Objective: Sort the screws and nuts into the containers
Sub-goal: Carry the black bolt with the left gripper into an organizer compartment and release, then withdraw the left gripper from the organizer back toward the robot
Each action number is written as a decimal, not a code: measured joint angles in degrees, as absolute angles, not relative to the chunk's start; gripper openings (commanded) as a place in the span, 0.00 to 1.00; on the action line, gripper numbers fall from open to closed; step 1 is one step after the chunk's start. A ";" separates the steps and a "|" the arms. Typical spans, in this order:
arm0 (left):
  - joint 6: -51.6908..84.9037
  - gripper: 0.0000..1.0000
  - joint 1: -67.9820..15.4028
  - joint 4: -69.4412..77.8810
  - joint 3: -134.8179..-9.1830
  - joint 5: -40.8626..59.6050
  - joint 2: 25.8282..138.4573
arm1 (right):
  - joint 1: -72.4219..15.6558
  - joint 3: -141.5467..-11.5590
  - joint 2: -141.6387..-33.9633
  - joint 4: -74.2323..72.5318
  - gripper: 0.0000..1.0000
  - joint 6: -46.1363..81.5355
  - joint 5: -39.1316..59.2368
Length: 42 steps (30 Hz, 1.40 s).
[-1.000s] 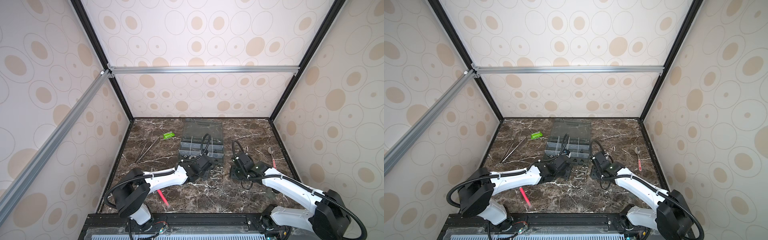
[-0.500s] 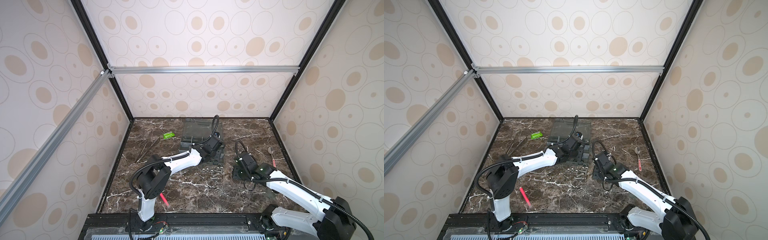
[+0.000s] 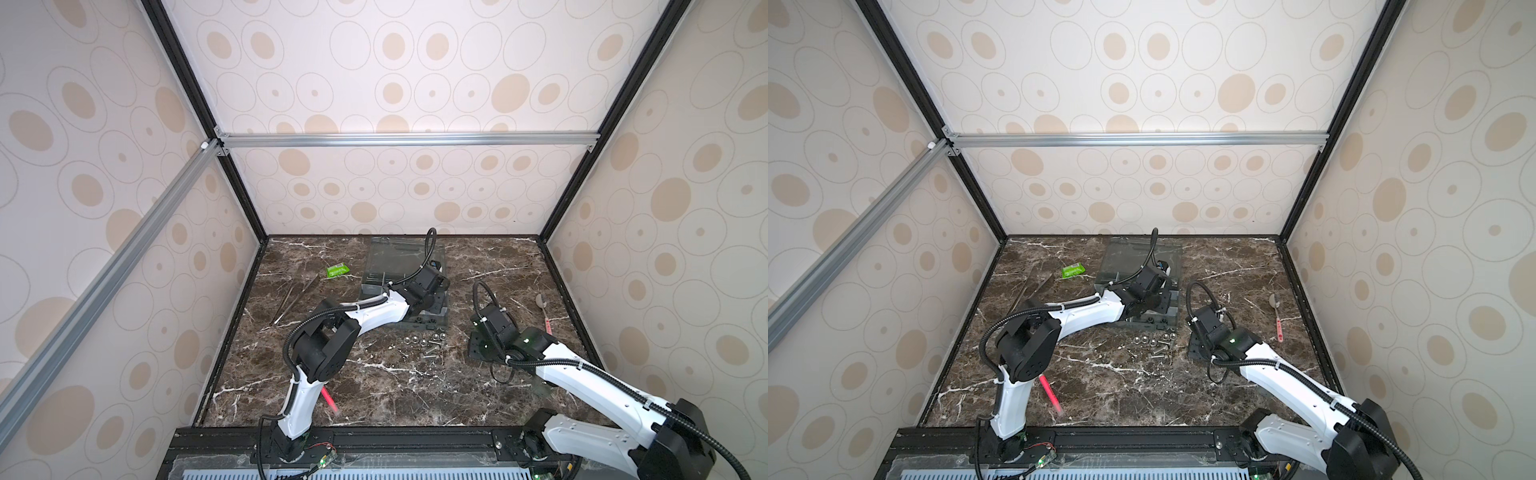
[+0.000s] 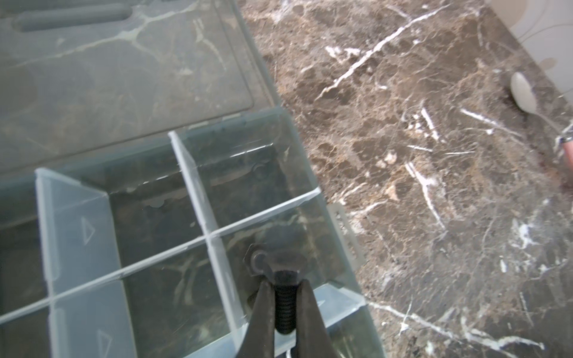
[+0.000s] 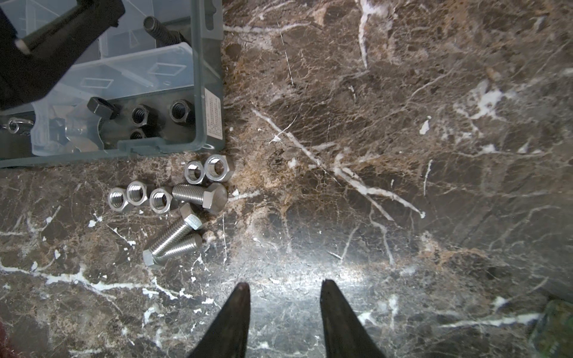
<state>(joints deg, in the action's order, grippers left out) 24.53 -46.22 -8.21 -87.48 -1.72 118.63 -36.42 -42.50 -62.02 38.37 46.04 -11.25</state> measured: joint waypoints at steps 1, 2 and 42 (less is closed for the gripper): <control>24.53 0.16 -46.22 -8.19 -87.72 -1.45 118.74 | -36.42 -42.50 -62.02 38.37 0.41 46.04 -11.25; 24.43 0.19 -46.22 -8.16 -87.92 -1.28 118.85 | -36.42 -42.50 -62.02 38.37 0.41 46.04 -11.25; 28.60 0.46 -45.63 7.70 -44.75 -0.36 70.61 | -36.42 -40.14 -59.75 37.60 0.42 47.11 -11.22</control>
